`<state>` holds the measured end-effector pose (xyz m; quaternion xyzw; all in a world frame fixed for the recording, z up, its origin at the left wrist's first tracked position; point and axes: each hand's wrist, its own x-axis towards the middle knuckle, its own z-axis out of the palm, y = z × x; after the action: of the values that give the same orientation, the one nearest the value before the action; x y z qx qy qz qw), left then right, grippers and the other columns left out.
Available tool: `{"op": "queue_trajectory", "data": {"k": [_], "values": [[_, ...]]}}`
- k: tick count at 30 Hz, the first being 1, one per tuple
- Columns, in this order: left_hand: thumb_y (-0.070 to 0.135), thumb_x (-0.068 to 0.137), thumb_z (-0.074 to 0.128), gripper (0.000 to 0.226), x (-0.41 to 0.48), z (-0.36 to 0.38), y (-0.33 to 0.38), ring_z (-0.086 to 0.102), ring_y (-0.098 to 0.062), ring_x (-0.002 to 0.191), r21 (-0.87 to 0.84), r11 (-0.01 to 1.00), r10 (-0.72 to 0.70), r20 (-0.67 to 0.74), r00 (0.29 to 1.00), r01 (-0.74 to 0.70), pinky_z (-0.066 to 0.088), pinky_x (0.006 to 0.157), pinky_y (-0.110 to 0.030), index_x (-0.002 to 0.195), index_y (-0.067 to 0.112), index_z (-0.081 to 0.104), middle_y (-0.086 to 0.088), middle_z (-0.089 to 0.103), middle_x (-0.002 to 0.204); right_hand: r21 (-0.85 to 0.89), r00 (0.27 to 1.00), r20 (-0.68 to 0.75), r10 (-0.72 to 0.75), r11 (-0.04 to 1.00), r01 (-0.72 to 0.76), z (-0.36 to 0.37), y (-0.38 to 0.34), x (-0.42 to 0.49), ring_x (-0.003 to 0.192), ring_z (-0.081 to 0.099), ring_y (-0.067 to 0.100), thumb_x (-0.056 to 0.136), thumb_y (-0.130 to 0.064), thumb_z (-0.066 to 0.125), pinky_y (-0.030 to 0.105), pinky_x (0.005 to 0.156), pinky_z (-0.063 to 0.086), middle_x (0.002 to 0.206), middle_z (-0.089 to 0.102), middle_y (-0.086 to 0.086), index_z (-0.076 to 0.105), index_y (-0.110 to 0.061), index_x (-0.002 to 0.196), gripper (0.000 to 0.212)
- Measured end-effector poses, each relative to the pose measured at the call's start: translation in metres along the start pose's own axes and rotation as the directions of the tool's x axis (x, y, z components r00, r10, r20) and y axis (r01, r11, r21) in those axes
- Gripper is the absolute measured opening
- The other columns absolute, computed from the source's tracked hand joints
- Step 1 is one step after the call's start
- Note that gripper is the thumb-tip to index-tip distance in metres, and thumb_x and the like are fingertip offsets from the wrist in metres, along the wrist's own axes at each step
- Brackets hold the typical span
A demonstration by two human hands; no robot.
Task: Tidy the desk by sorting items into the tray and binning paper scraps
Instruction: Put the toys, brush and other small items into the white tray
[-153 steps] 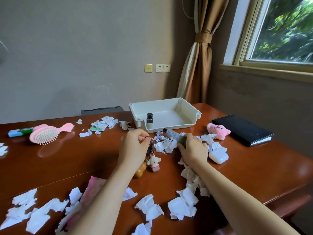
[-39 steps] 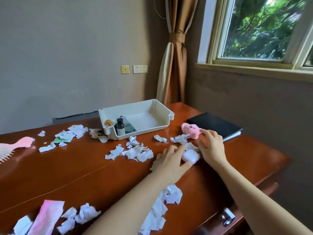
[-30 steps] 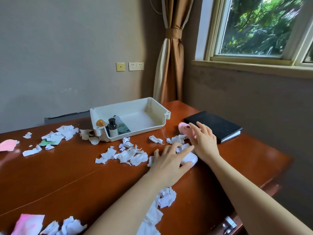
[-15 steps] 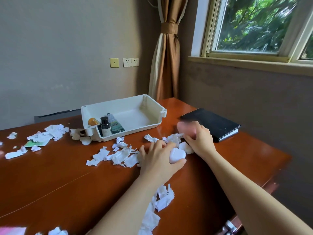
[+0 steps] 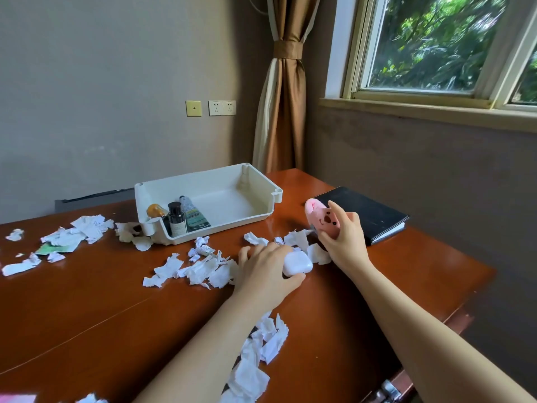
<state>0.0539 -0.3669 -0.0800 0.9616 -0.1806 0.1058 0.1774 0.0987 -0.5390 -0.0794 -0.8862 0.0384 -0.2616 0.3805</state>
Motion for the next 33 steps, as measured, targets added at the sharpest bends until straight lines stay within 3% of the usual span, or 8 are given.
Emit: {"op": "queue_trajectory", "data": {"k": [8,13,15,20,24,27,30,33], "values": [[0.043,0.077,0.063,0.035,-0.003,-0.035,-0.009,0.054,-0.018,0.099,-0.053,0.998,-0.042,0.032,0.999,0.044,0.033,0.091,-0.030,0.105,0.022,0.060,0.005,0.064,0.101,0.160,0.998,0.004,-0.061,0.985,0.060,-0.006,-0.028,-0.007,0.102,0.045,0.010,0.079,-0.015,0.071,0.008,0.073,0.044,0.115,0.042,0.002,0.047,-0.023,0.130,0.057],[0.050,0.055,0.065,0.048,0.012,-0.077,-0.027,0.057,-0.024,0.095,-0.124,0.980,-0.140,0.121,0.983,0.155,0.050,0.081,-0.037,0.095,0.022,0.061,0.001,0.064,0.097,0.199,0.987,0.025,-0.161,0.968,0.153,-0.003,-0.060,0.010,0.096,0.047,0.012,0.074,-0.014,0.072,0.022,0.073,0.053,0.107,0.041,-0.003,0.051,-0.023,0.119,0.051],[0.052,0.051,0.063,0.051,0.022,-0.095,-0.031,0.058,-0.026,0.095,-0.073,0.983,-0.158,0.105,0.982,0.166,0.051,0.082,-0.038,0.092,0.021,0.059,0.000,0.064,0.096,0.189,0.980,0.013,-0.198,0.963,0.192,0.004,-0.072,0.020,0.092,0.048,0.011,0.074,-0.018,0.072,0.021,0.074,0.053,0.107,0.042,-0.004,0.051,-0.024,0.117,0.049],[0.046,0.075,0.065,0.040,0.057,-0.124,-0.049,0.055,-0.028,0.094,0.186,0.967,-0.175,0.002,0.984,0.172,0.043,0.083,-0.033,0.095,0.013,0.061,-0.007,0.063,0.096,0.191,0.970,0.050,-0.236,0.956,0.223,0.024,-0.097,0.042,0.087,0.047,0.010,0.076,-0.023,0.071,0.014,0.071,0.047,0.108,0.045,-0.001,0.050,-0.023,0.121,0.049],[0.053,0.082,0.056,0.045,0.082,-0.118,-0.070,0.057,-0.033,0.095,0.366,0.914,-0.220,0.080,0.972,0.176,0.036,0.078,-0.033,0.064,0.014,0.043,-0.015,0.064,0.099,0.109,0.960,0.165,-0.227,0.971,0.211,0.045,-0.104,0.055,0.090,0.042,0.013,0.079,-0.025,0.066,0.009,0.060,0.030,0.108,0.053,0.006,0.053,-0.017,0.115,0.039],[0.048,0.086,0.055,0.035,0.095,-0.106,-0.078,0.055,-0.030,0.102,0.463,0.879,-0.225,0.190,0.956,0.115,0.034,0.088,-0.035,0.083,0.013,0.054,-0.011,0.064,0.106,0.057,0.955,0.248,-0.163,0.986,0.154,0.062,-0.109,0.061,0.086,0.043,0.019,0.082,-0.032,0.061,0.015,0.056,0.030,0.099,0.058,0.011,0.053,-0.017,0.089,0.018],[0.043,0.089,0.050,0.028,0.101,-0.093,-0.084,0.049,-0.028,0.091,0.476,0.875,-0.223,0.232,0.947,0.090,0.031,0.088,-0.035,0.088,0.015,0.050,-0.011,0.062,0.108,0.005,0.952,0.290,-0.100,0.995,0.103,0.079,-0.115,0.070,0.084,0.052,0.027,0.086,-0.038,0.050,0.026,0.062,0.039,0.080,0.062,0.010,0.053,-0.018,0.066,0.029],[0.040,0.091,0.045,0.025,0.108,-0.085,-0.089,0.045,-0.026,0.088,0.479,0.872,-0.242,0.243,0.939,0.101,0.030,0.088,-0.035,0.090,0.015,0.047,-0.010,0.061,0.109,-0.145,0.934,0.354,-0.042,0.984,0.099,0.089,-0.121,0.077,0.064,0.049,0.022,0.088,-0.036,0.047,0.026,0.058,0.037,0.076,0.055,0.009,0.049,-0.013,0.066,0.032]]}}
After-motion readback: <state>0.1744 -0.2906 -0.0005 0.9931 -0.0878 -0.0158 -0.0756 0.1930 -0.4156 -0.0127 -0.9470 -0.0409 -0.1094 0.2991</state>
